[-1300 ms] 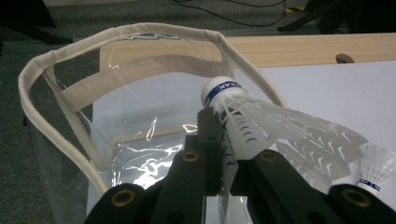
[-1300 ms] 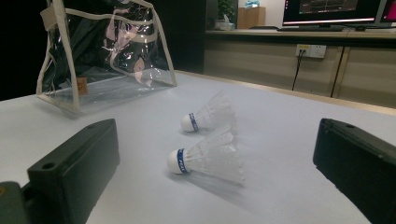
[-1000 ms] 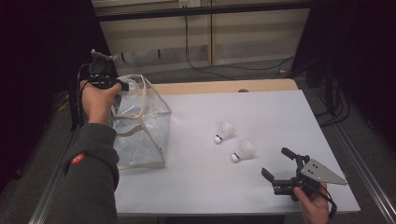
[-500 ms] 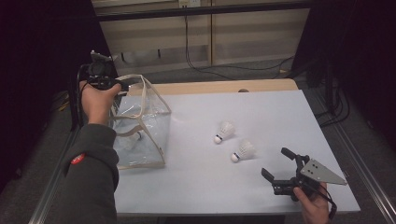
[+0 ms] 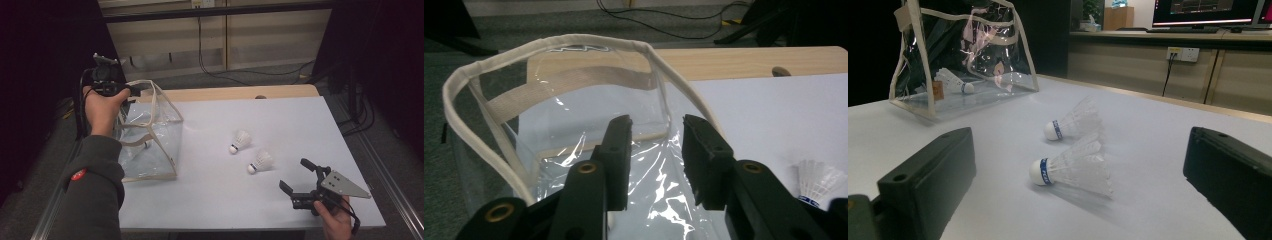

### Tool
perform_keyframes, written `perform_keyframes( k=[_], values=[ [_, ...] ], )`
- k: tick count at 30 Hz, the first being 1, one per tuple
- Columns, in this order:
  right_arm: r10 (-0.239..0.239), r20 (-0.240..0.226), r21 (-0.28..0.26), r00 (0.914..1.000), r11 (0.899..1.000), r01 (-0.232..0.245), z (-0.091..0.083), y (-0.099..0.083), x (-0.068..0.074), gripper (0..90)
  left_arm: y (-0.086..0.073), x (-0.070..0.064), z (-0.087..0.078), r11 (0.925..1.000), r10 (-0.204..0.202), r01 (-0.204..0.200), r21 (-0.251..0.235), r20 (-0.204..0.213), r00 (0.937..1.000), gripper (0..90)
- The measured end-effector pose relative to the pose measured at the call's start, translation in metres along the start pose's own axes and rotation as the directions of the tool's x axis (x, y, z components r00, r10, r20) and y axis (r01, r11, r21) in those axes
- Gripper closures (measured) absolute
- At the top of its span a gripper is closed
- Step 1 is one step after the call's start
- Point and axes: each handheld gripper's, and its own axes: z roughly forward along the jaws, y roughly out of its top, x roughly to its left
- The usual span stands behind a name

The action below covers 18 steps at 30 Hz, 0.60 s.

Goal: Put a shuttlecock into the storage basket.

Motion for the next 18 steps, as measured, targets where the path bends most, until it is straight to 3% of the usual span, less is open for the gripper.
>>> perform_keyframes(
  k=[8, 18],
  values=[
    [-0.001, 0.001, -0.002, 1.0, 1.0, 0.001, 0.0, 0.001, 0.0, 0.4, -0.002, -0.008, -0.003, 0.9996, 0.029, -0.029, 0.004, 0.053, 0.9982, 53.6],
    [-0.005, 0.003, -0.004, 1.0, 1.0, 0.005, -0.001, 0.001, 0.0, 0.4, -0.005, -0.016, -0.01, 0.9994, 0.031, -0.029, -0.019, 0.103, 0.9942, 40.2]
  ],
)
